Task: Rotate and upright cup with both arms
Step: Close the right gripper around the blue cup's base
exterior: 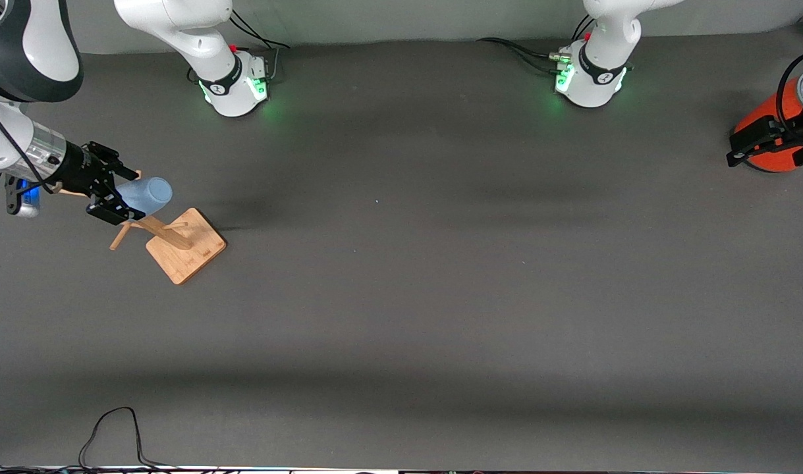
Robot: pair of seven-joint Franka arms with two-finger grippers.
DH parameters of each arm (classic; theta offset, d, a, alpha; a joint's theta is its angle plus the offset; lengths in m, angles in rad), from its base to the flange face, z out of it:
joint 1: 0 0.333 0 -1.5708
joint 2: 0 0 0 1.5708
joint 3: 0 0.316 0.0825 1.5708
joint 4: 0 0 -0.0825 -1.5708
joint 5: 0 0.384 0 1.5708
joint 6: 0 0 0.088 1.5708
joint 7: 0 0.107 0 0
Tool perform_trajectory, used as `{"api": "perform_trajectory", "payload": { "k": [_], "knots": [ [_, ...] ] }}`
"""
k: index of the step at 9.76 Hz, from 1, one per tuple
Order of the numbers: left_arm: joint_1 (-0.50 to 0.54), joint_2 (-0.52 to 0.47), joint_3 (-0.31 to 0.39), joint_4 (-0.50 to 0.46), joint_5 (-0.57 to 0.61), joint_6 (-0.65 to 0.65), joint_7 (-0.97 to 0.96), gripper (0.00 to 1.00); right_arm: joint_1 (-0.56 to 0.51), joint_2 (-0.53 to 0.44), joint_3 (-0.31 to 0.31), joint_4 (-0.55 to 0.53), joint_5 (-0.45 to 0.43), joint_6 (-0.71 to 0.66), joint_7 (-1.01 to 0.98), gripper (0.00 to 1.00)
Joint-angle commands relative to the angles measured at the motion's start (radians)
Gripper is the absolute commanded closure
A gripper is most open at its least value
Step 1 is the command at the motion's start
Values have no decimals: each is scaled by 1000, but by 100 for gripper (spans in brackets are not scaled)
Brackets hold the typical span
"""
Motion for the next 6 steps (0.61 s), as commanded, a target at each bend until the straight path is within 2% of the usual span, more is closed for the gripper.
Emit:
{"api": "perform_trajectory", "payload": {
  "k": [1,5,6],
  "knots": [
    [-5,-16,0,-2,13,-14,-3,0,8,12,-4,-28,13,42,20,0],
    [-5,-15,0,-2,13,-15,-2,0,7,7,-9,-53,13,45,20,0],
    [-5,-15,1,-2,13,-15,-2,0,8,7,-9,-52,13,45,22,10]
  ]
}}
